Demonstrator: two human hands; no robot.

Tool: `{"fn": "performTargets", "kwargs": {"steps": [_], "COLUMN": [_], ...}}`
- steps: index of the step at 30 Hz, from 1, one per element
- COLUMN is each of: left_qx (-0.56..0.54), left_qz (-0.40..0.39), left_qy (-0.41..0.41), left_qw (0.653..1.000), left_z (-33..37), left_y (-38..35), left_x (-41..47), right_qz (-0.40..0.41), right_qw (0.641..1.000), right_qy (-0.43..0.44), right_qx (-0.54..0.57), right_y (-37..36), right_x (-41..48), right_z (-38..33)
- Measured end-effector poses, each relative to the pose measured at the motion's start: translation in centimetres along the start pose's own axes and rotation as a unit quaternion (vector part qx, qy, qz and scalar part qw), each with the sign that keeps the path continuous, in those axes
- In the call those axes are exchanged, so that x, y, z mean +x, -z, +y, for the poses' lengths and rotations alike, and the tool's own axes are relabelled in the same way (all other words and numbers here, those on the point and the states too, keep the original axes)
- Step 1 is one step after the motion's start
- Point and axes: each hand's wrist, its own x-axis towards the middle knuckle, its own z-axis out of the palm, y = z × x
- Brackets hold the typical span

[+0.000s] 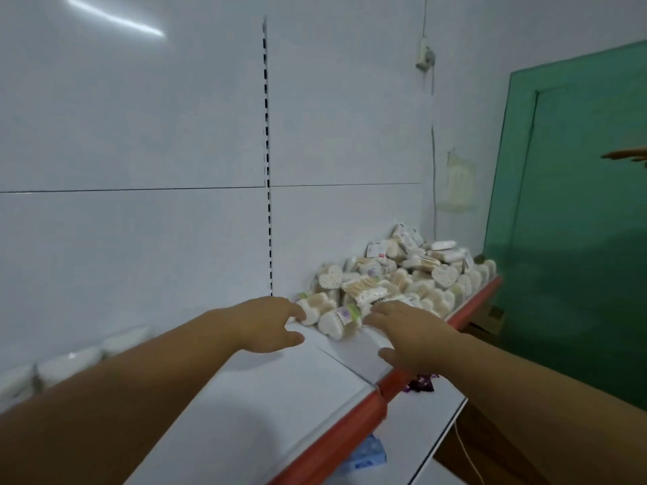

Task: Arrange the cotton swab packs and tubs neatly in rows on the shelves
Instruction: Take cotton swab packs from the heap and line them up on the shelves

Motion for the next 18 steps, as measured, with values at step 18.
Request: {"fn": "performTargets", "kwargs": {"steps": [18], "left_qx": [-0.307], "left_qz": [0.270], "left_qy": [0.206], "left_qw": [0.889], "left_z": [-2.4], "left_y": [-4.3], "left_x": [6.6], "right_qz": [0.120], "right_qw": [0.934], "right_qy": [0.320], "right_qx": [-0.106], "right_y": [-5.7], "right_x": [14.5], "right_z": [3.8]}}
